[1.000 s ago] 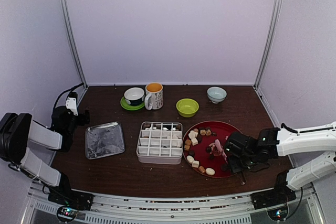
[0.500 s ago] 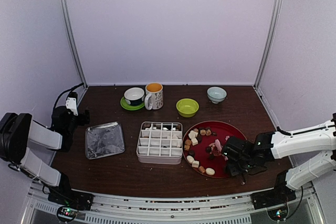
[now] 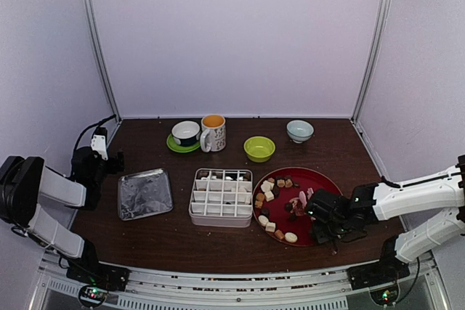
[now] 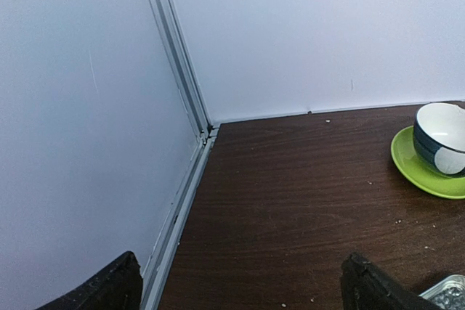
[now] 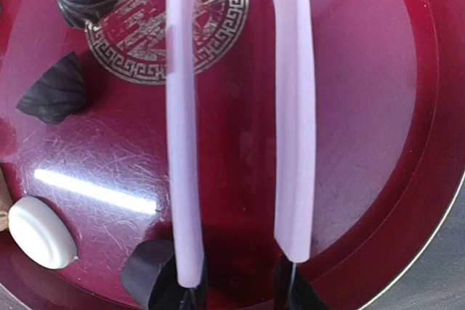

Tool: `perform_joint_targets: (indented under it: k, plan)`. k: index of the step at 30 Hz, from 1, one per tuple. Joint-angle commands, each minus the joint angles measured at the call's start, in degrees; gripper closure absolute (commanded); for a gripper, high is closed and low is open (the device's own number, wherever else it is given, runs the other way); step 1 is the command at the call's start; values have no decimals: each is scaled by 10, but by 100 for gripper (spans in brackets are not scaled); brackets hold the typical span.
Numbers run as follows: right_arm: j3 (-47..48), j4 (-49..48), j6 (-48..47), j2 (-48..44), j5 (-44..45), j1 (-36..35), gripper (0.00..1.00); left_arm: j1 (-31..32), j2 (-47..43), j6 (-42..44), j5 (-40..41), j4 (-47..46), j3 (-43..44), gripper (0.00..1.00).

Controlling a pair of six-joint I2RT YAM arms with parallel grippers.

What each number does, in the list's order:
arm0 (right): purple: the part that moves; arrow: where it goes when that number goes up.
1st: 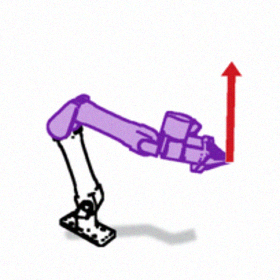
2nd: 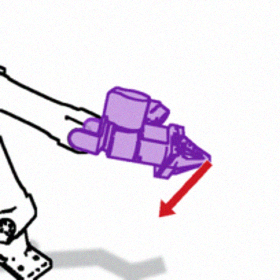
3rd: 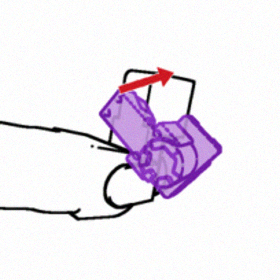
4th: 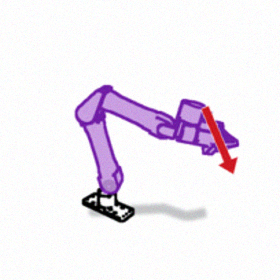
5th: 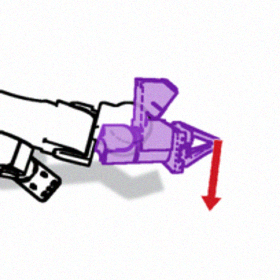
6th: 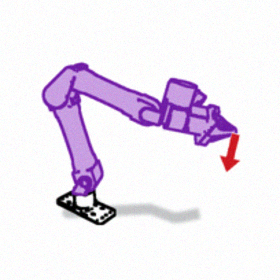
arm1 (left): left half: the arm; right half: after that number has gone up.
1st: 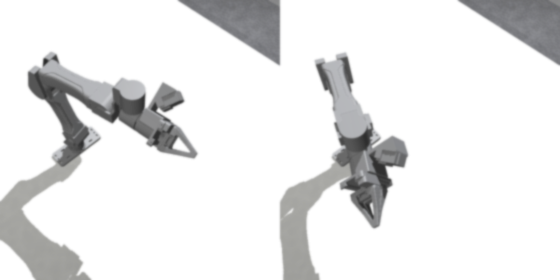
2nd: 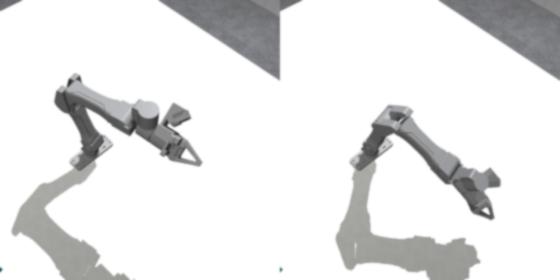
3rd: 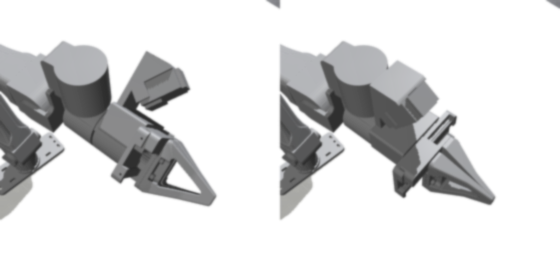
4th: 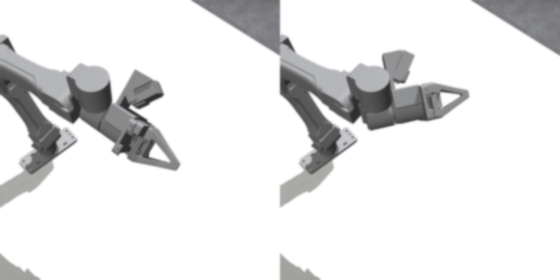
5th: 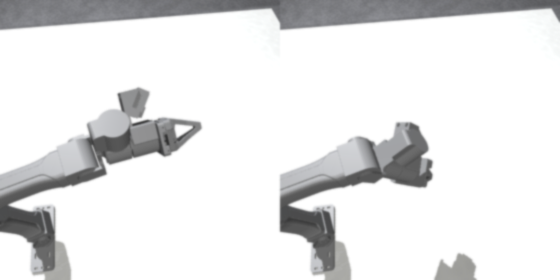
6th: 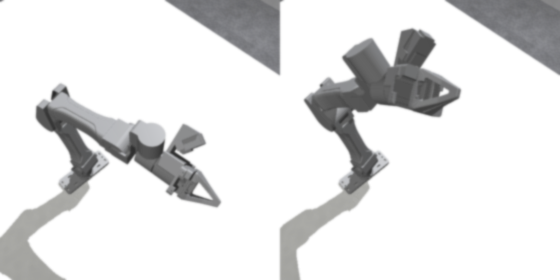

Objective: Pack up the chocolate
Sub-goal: Pick up the clamp from the plate, then pick up the fake chocolate from the plate.

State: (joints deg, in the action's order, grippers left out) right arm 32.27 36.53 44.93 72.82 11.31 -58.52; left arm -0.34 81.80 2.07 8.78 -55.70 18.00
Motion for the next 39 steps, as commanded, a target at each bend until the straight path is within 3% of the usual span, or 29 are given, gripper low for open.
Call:
perform_joint_targets:
  k: [1, 17, 39]
  plan:
    - [4, -2, -12, 5, -6, -2, 72, -5, -1, 6, -5, -33, 5, 2]
    - [65, 84, -23, -62, 25, -2, 83, -4, -2, 6, -4, -33, 5, 2]
    - [167, 192, -31, -94, -24, -2, 80, -5, -1, 5, -4, -33, 5, 2]
